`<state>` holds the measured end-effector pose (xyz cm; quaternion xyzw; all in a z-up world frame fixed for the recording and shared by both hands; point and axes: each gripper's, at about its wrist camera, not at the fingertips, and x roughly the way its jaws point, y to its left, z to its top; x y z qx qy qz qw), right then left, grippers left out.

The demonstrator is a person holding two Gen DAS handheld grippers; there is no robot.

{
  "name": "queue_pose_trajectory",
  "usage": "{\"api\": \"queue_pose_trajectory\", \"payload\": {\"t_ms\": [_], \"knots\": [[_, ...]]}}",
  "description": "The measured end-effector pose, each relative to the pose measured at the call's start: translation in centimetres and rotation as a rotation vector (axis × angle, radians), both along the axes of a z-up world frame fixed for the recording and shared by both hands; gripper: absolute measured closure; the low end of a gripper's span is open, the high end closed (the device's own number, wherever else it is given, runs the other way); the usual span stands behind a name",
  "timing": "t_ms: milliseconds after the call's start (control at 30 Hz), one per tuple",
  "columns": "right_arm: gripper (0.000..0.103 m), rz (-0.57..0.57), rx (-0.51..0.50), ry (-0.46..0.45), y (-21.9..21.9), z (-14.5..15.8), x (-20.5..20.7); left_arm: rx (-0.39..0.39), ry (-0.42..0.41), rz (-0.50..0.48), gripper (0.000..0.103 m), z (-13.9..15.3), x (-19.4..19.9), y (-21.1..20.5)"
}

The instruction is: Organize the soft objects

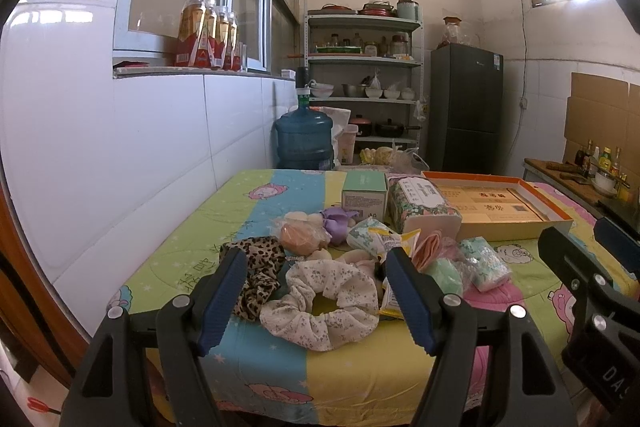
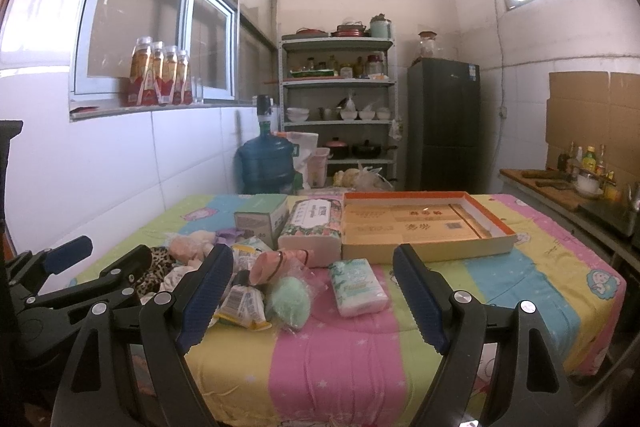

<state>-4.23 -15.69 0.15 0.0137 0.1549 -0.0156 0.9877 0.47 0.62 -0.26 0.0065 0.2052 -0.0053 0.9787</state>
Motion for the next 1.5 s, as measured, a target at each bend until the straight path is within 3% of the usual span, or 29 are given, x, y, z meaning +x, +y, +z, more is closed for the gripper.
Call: {"api": "queue_pose_trajectory", "payload": {"t_ms": [733,1133,1500], "knots": [[0.02,0.024,0.004,0.029,0.9,-1.4,0.2,-0.027,0.009,0.011,0.031,-1.1,0.6,1.2],[0.02,0.139,0.043,0.115,1.3,-4.6,3.0,-0.092,0.057,0.013,0.031,-4.6,2.2,5.2],[0.02,0.204,0.054,0.157,2.3,-6.5,5.5,-0.135,0.142,-0.044,0.033,-8.3,3.9,5.2]]}}
